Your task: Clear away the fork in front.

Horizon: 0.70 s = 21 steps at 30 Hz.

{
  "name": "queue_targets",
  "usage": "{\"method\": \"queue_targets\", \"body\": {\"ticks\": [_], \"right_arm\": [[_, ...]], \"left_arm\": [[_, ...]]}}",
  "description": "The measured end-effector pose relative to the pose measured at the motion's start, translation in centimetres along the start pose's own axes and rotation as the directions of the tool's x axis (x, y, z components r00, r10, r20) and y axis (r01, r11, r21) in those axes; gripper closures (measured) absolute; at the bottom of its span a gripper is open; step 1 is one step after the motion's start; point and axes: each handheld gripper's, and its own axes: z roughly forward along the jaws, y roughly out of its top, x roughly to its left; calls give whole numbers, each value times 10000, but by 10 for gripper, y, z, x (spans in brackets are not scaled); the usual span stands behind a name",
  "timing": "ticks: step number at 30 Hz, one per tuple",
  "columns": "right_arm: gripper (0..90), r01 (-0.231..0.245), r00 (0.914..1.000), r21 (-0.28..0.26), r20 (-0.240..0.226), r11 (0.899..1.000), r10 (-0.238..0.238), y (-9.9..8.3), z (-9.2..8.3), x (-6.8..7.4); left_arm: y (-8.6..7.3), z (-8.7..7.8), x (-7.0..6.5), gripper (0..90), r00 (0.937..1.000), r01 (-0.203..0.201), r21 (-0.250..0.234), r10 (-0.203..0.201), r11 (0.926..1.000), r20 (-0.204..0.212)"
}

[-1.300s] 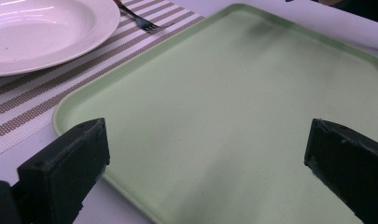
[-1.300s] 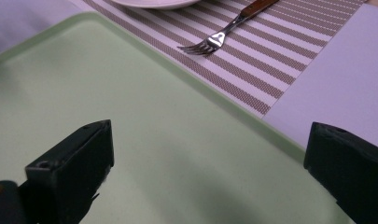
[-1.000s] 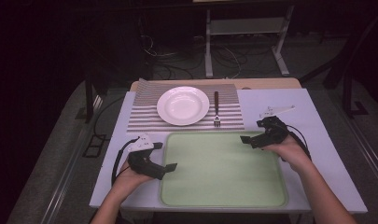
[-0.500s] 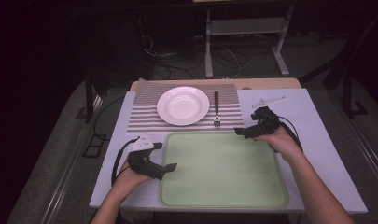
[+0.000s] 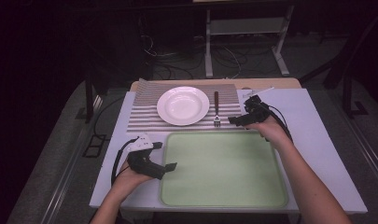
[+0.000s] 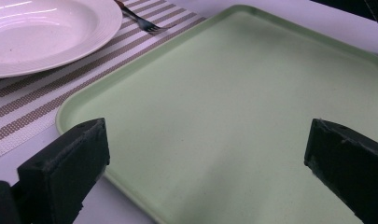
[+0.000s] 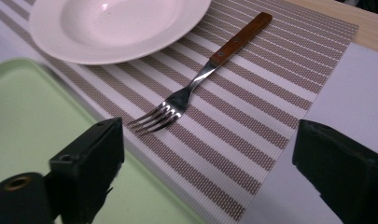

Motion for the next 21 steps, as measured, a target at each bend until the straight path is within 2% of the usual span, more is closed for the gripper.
{"method": "queue_targets", "body": {"ticks": [5,7,10,17,21], "right_arm": [[182,-383,9993,531,31,9979,382,13,12,-2],[234,-548,9984,757,170,9956,537,20,17,-2],[307,-825,9966,1125,134,9902,815,29,26,-3],[355,-1038,9944,1581,382,9820,989,47,46,-3],[416,-1470,9886,1935,623,9700,1374,61,63,-3]], "left_arm": [[0,0,1,0,10000,13,-19,-13,10000,-22],[0,0,1,0,10000,12,-23,-12,10000,-20],[0,0,1,0,10000,27,-43,-27,10000,15],[0,-1,2,0,10000,23,-77,-23,10000,12],[-1,0,3,0,10000,-27,6,27,10000,57]]}}
